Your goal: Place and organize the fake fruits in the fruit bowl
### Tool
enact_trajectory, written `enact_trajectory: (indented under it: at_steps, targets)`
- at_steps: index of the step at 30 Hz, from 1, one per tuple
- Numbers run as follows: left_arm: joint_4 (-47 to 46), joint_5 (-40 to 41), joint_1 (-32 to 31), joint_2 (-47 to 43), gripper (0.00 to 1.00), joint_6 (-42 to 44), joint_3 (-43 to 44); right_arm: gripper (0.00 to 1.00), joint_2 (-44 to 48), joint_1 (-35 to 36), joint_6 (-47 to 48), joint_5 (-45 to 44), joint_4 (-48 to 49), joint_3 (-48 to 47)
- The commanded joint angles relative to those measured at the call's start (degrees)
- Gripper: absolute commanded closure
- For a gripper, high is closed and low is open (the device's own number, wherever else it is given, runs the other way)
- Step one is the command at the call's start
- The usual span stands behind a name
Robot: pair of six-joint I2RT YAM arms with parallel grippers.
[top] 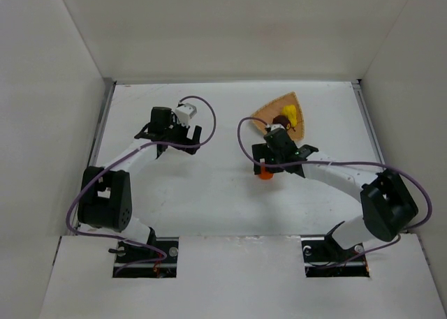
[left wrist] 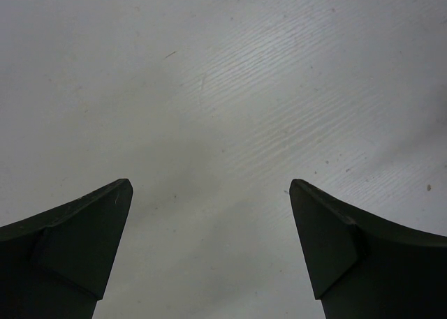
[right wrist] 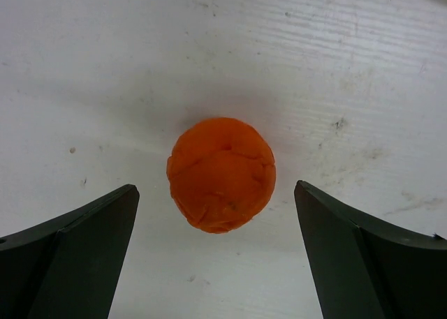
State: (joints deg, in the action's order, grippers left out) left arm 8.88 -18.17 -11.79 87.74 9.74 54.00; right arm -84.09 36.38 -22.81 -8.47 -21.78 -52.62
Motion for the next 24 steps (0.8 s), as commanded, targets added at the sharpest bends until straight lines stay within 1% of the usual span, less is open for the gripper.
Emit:
enact_trajectory:
  at_steps: [1, 7, 8, 10, 11, 12, 13, 14, 15, 16, 17, 20, 22, 24]
  targets:
    - [-1.5, -0.63, -0.11, -3.63, 0.0, -0.86, -0.56, 0.0, 0.17, 1.1, -7.24, -2.77, 5.87, -0.38]
    - [-1.76, -0.63, -0.56, -3.98, 0.0, -0.95, -0.74, 0.0, -6.16, 1.81, -8.39, -3.13, 5.87, -0.73]
    - [-1.94, -0.63, -0.56, -4.07, 0.0, -0.95, -0.74, 0.02, -6.87, 1.81, -8.83, -2.87, 5.52, -0.82]
    - [-2.38, -0.63, -0.38, -4.16, 0.0, -0.69, -0.74, 0.11, -7.31, 1.81, -9.71, -2.25, 5.0, -0.73]
    - [-2.47, -0.63, -0.29, -4.16, 0.0, -0.51, -0.65, 0.23, -7.05, 1.81, -10.41, -2.34, 4.99, -0.47]
    - [-2.56, -0.63, -0.2, -4.16, 0.0, -0.51, -0.47, 0.31, -6.61, 1.81, -10.5, -2.43, 4.99, -0.38]
    - [-2.64, -0.63, -0.03, -4.07, 0.0, -0.51, -0.3, 0.45, -5.83, 1.72, -10.5, -2.78, 4.99, -0.38]
    - [-2.64, -0.63, 0.06, -3.9, 0.0, -0.42, -0.21, 0.62, -4.69, 1.54, -10.24, -3.04, 5.08, -0.81]
    - [-2.64, -0.63, 0.06, -3.81, 0.0, -0.42, -0.03, 0.74, -3.54, 1.37, -9.89, -3.39, 5.26, -1.6]
    - [-2.64, -0.63, 0.06, -3.64, 0.0, -0.42, 0.05, 0.83, -2.49, 1.11, -9.37, -3.31, 5.52, -2.74]
    - [-2.64, -0.63, 0.06, -3.55, 0.0, -0.42, 0.06, 0.87, -1.69, 0.84, -8.4, -3.05, 6.13, -4.23]
    - [-2.73, -0.63, -0.2, -3.02, 0.0, -0.42, 0.14, 0.87, -2.12, -0.21, -5.41, -3.66, 7.28, -9.5]
    - [-2.73, -0.63, -0.38, -2.76, 0.0, -0.42, 0.14, 0.87, -5.45, -2.93, -2.87, -4.79, 8.07, -13.98]
    - [-3.17, -0.63, -0.64, -2.67, 0.0, -0.42, 0.14, 0.87, -10.89, -6.18, 0.2, -6.72, 8.94, -19.51]
